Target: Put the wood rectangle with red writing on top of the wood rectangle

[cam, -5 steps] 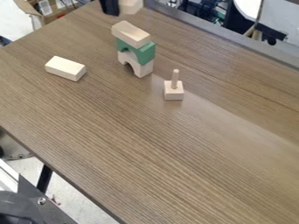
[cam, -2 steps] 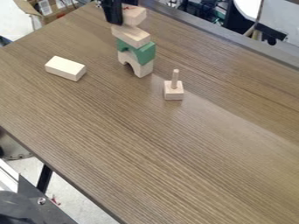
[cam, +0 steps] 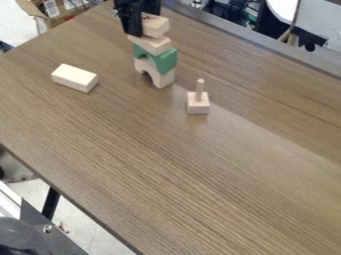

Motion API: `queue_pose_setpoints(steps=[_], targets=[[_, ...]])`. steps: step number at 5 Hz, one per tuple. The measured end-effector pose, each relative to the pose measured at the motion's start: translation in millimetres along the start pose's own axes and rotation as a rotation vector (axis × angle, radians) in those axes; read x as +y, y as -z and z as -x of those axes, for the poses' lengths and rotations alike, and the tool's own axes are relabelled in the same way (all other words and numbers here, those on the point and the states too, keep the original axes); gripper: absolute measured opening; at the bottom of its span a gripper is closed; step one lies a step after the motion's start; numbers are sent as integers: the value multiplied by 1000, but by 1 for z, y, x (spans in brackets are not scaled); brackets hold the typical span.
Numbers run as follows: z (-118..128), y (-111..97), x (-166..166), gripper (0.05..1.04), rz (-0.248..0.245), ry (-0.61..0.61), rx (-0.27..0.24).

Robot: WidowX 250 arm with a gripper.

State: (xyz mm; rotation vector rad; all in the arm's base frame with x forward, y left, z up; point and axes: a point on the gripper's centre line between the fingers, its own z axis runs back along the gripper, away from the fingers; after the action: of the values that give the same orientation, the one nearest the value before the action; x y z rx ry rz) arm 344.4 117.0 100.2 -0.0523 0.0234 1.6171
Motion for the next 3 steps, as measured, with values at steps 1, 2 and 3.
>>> queue_pose_setpoints(steps=[1, 2, 3], targets=[[2, 1, 1, 651, 2, 6, -7], [4, 1, 2, 923, 4, 10, 0], [5, 4, 2, 1002, 9, 2, 4]])
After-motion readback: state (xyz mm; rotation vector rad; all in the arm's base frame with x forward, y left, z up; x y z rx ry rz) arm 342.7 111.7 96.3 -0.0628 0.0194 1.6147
